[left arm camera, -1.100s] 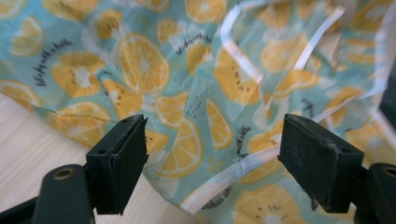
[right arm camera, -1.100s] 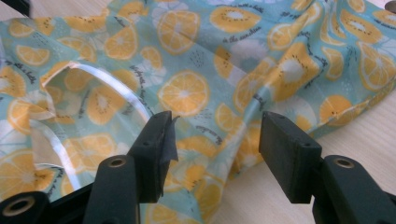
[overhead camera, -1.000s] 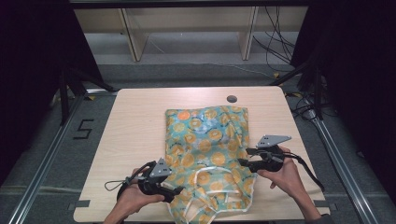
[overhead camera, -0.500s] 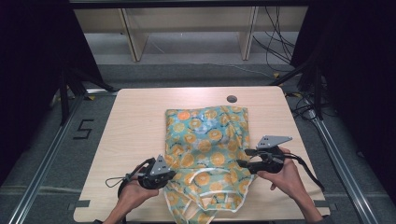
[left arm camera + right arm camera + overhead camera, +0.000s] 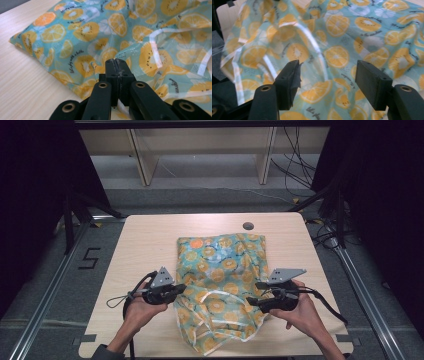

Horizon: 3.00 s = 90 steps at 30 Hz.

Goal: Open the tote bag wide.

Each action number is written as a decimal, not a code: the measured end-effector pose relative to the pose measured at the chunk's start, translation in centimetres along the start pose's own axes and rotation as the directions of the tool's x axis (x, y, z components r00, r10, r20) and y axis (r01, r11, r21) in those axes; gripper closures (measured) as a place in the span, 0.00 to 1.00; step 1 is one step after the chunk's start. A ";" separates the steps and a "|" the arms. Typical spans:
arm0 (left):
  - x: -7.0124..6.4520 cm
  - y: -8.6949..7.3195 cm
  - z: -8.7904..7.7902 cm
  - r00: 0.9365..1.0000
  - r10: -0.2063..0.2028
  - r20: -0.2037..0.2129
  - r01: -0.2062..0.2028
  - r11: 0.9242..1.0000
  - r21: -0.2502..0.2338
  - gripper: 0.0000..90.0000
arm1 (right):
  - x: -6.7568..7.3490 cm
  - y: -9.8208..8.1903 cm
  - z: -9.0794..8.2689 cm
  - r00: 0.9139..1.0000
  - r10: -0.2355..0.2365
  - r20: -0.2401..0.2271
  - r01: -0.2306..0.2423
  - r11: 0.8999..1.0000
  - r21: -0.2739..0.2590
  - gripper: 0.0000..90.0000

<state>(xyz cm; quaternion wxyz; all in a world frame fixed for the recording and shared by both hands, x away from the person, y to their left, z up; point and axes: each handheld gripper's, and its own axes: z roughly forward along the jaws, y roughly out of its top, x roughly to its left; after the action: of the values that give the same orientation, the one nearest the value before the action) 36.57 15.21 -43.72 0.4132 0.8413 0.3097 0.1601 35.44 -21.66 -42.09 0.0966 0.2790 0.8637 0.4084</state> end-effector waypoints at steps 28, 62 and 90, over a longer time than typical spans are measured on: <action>6.1 1.4 0.7 0.984 -0.177 -0.027 0.176 0.984 -0.037 0.98 | 3.1 -0.8 2.3 0.997 -0.075 -0.012 0.076 0.986 0.147 0.26; -0.9 4.9 -3.7 0.996 0.052 0.071 -0.047 0.997 -0.058 0.47 | -11.2 7.7 9.4 0.973 0.084 0.215 -0.103 0.992 0.079 1.00; 9.4 9.2 7.8 0.987 -0.136 -0.087 0.149 0.975 0.164 0.97 | -7.5 7.3 2.6 0.997 0.035 0.068 -0.031 0.998 -0.051 0.63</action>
<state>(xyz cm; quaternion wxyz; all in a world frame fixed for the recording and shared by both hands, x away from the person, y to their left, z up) 51.31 12.43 -41.00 0.3383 0.8425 0.3970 0.1345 45.60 -20.39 -38.68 0.1266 0.3046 0.8448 0.4213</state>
